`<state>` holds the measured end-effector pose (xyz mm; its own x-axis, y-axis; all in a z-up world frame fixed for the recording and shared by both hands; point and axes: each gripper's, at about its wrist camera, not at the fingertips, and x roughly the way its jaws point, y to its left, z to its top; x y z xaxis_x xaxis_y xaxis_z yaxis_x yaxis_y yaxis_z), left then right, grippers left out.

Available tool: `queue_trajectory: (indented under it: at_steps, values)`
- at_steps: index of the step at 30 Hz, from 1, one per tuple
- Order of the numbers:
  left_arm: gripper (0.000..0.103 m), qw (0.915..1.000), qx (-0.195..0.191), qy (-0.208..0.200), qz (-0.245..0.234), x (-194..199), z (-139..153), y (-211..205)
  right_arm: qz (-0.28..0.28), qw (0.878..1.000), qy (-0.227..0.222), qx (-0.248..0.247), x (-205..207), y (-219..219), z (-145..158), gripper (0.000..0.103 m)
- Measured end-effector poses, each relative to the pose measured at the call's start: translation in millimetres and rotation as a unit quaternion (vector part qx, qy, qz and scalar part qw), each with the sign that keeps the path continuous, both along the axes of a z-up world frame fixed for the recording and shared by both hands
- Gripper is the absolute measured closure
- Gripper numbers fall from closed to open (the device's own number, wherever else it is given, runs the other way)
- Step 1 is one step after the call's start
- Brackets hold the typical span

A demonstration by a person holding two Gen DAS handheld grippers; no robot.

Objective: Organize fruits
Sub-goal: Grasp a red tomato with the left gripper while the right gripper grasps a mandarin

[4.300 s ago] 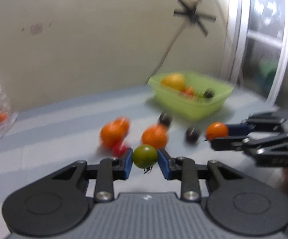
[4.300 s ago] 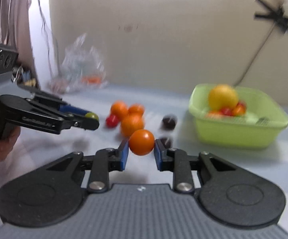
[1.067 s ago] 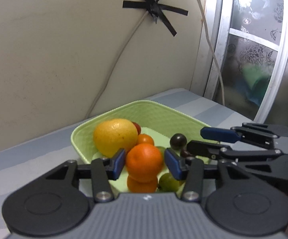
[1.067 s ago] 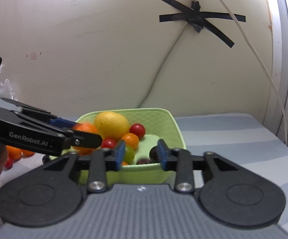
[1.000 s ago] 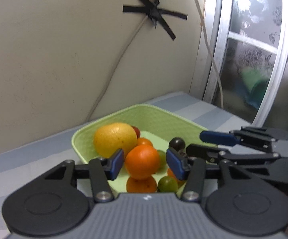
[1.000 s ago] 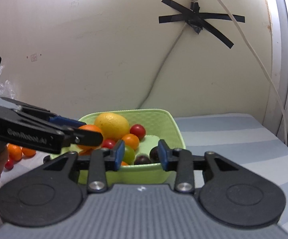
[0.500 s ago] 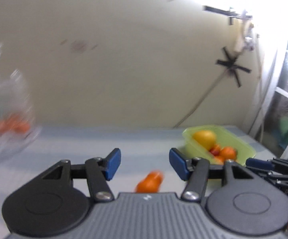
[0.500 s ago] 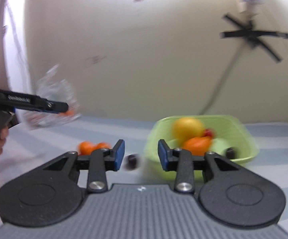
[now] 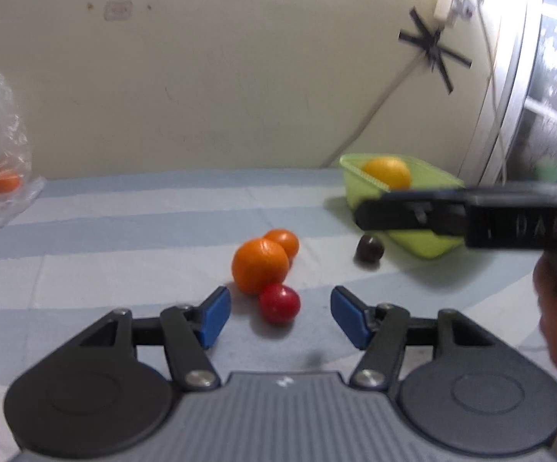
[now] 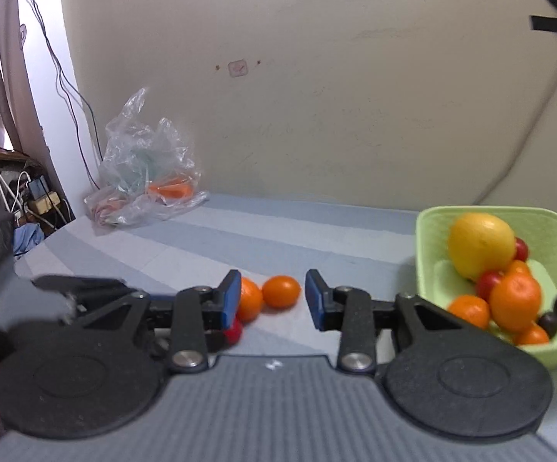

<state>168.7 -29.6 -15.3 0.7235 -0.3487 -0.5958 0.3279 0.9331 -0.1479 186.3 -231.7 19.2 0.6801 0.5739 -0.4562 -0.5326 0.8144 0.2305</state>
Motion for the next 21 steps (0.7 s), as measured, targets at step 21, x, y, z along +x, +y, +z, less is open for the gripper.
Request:
queue_trajectory:
  at_steps: [21]
  values:
    - [0.076,0.9982,-0.036,0.013,0.046,-40,1,50,0.065,0.993,-0.024,-0.091,12,66,-32,0.058]
